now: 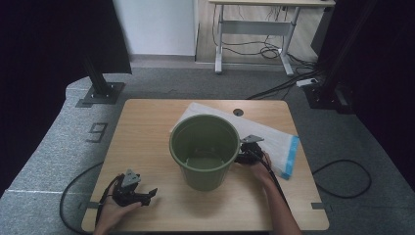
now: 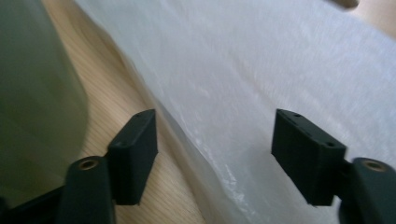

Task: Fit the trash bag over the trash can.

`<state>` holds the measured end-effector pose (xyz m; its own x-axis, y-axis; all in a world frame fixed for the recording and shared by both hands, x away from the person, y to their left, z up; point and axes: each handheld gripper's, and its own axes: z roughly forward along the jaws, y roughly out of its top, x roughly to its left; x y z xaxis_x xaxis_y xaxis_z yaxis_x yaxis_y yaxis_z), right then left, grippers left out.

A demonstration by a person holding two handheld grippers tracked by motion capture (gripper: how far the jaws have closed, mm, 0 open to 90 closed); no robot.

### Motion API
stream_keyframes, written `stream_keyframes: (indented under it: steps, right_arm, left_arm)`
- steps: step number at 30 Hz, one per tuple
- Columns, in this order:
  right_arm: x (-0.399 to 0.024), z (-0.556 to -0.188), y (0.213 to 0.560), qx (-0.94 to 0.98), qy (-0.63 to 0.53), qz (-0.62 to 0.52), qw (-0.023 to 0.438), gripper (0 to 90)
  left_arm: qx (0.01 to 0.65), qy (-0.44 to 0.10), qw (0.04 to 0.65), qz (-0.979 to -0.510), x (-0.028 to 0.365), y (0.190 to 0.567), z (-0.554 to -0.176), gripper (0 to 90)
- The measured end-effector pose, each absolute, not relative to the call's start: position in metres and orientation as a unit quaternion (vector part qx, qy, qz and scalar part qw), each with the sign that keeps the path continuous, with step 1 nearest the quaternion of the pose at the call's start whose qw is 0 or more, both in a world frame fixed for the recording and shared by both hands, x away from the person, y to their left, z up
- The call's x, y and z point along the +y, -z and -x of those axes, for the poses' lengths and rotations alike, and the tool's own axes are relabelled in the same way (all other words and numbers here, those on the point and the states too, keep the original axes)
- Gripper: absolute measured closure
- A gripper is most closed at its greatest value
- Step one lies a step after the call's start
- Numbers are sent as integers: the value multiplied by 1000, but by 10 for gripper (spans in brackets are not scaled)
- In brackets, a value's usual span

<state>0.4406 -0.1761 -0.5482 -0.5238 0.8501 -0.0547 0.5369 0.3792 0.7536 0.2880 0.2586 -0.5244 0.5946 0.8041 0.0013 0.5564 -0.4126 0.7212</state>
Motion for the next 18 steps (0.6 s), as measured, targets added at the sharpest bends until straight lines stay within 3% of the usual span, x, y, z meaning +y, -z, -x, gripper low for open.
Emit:
stream_keyframes:
  steps: [1,2,4,5,6,10,14,18]
  right_arm:
    - [-176,-441,548,800,-350,-434,224,340]
    - [-178,-441,550,797,-353,-440,217,446]
    - [-178,-440,547,796,-342,-446,224,558]
    - [-178,-440,547,796,-342,-446,224,558]
    - [-178,-437,545,799,-335,-448,220,690]
    - [-182,-429,542,803,-325,-453,212,881]
    - [-193,-408,539,802,-334,-441,226,886]
    - [-216,-379,538,795,-351,-449,210,886]
  left_arm:
    - [414,-177,350,-822,259,524,-288,102]
    - [415,-177,351,-820,260,524,-289,103]
    - [416,-177,353,-819,260,524,-289,103]
    - [416,-177,353,-819,261,524,-289,103]
    - [416,-179,352,-819,261,524,-289,107]
    - [418,-183,358,-814,264,521,-289,107]
    - [421,-182,364,-810,264,520,-289,119]
    - [419,-183,363,-812,261,521,-289,131]
